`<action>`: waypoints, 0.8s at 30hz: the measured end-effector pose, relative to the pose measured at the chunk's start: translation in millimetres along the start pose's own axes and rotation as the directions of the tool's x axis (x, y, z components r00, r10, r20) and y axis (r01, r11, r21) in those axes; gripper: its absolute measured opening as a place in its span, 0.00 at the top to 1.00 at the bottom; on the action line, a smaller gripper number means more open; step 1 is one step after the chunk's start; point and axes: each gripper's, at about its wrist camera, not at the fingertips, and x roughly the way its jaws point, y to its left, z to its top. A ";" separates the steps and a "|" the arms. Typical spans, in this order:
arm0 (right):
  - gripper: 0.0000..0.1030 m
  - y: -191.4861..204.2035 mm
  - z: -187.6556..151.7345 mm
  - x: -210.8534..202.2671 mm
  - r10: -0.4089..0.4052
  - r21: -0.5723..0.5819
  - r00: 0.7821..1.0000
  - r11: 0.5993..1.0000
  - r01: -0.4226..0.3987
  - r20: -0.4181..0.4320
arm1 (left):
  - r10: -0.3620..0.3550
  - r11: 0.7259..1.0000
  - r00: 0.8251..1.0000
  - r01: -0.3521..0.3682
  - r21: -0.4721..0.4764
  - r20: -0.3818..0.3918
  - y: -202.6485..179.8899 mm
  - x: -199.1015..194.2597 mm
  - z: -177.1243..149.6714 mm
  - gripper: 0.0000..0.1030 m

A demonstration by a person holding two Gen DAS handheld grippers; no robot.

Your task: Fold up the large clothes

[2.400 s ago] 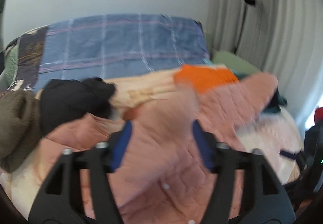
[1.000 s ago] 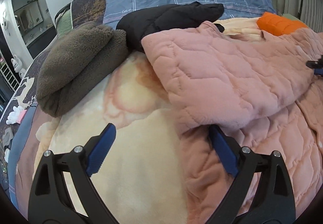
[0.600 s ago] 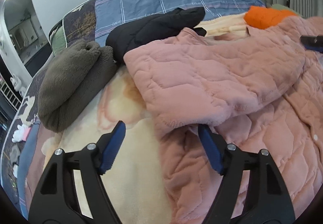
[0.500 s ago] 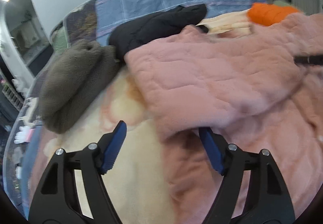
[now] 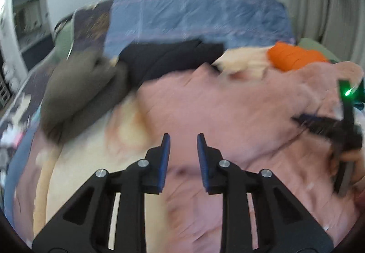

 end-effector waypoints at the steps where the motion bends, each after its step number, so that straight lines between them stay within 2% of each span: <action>1: 0.43 -1.6 -0.3 -0.8 0.015 0.008 1.000 1.000 -0.015 0.005 | -0.006 1.000 1.000 0.006 0.022 0.014 -11.2 4.4 7.1 0.71; 2: 0.43 -3.1 -0.9 -1.4 0.027 0.015 1.000 1.000 -0.028 0.009 | -0.004 0.999 1.000 0.003 0.042 0.023 -22.9 14.3 14.8 0.57; 4: 0.42 -7.7 -1.9 -3.5 0.056 0.033 0.998 0.998 -0.057 0.021 | 0.039 0.998 0.999 -0.041 0.056 0.022 -35.2 41.1 20.0 0.42; 5: 0.42 -10.0 -2.1 -4.4 0.071 0.043 0.997 0.996 -0.072 0.026 | 0.061 0.996 0.998 -0.061 0.060 0.004 -37.0 56.8 19.0 0.40; 6: 0.42 -11.8 -2.2 -5.2 0.084 0.052 0.996 0.995 -0.085 0.030 | 0.094 0.994 0.994 -0.090 0.063 -0.055 -38.0 84.0 12.0 0.40; 7: 0.42 -14.3 -2.3 -6.0 0.102 0.064 0.994 0.992 -0.105 0.036 | 0.120 0.991 0.981 -0.111 0.068 -0.149 -35.6 119.9 -1.9 0.36; 8: 0.42 -16.0 -2.2 -6.7 0.118 0.073 0.992 0.990 -0.120 0.041 | 0.103 0.994 0.980 -0.094 0.064 -0.169 -33.6 137.6 -12.7 0.35; 9: 0.42 -17.7 -2.3 -6.9 0.127 0.080 0.991 0.988 -0.130 0.044 | 0.076 0.997 0.987 -0.071 0.041 -0.140 -31.1 136.7 -15.8 0.35; 11: 0.41 -20.5 -1.9 -6.1 0.147 0.093 0.988 0.984 -0.151 0.045 | 0.047 0.999 0.987 -0.047 0.003 -0.154 -26.3 130.5 -11.7 0.35; 15: 0.40 -21.7 1.8 -13.2 0.164 0.105 0.985 0.980 -0.168 0.045 | 0.080 0.997 0.987 -0.076 0.036 -0.139 -33.5 128.0 -17.7 0.35; 17: 0.40 -29.7 9.3 -35.4 0.164 0.135 0.985 0.976 -0.171 0.057 | 0.092 0.995 0.987 -0.087 0.044 -0.129 -35.5 125.9 -19.3 0.35; 20: 0.36 -65.0 31.4 -96.5 0.081 0.175 0.975 0.977 -0.119 0.208 | 0.090 0.995 0.988 -0.086 0.040 -0.122 -33.5 125.4 -18.4 0.35; 21: 0.34 -79.8 39.9 -115.9 0.024 0.185 0.968 0.980 -0.072 0.251 | 0.091 0.995 0.988 -0.087 0.042 -0.122 -30.3 127.4 -13.7 0.35; 22: 0.33 -101.7 50.4 -139.2 -0.068 0.201 0.954 0.980 0.008 0.294 | 0.095 0.995 0.988 -0.090 0.044 -0.119 -30.5 126.5 -13.5 0.35; 24: 0.33 -139.6 65.1 -168.0 -0.220 0.248 0.923 0.958 0.144 0.317 | 0.106 0.994 0.988 -0.100 0.053 -0.111 -32.4 124.9 -14.1 0.34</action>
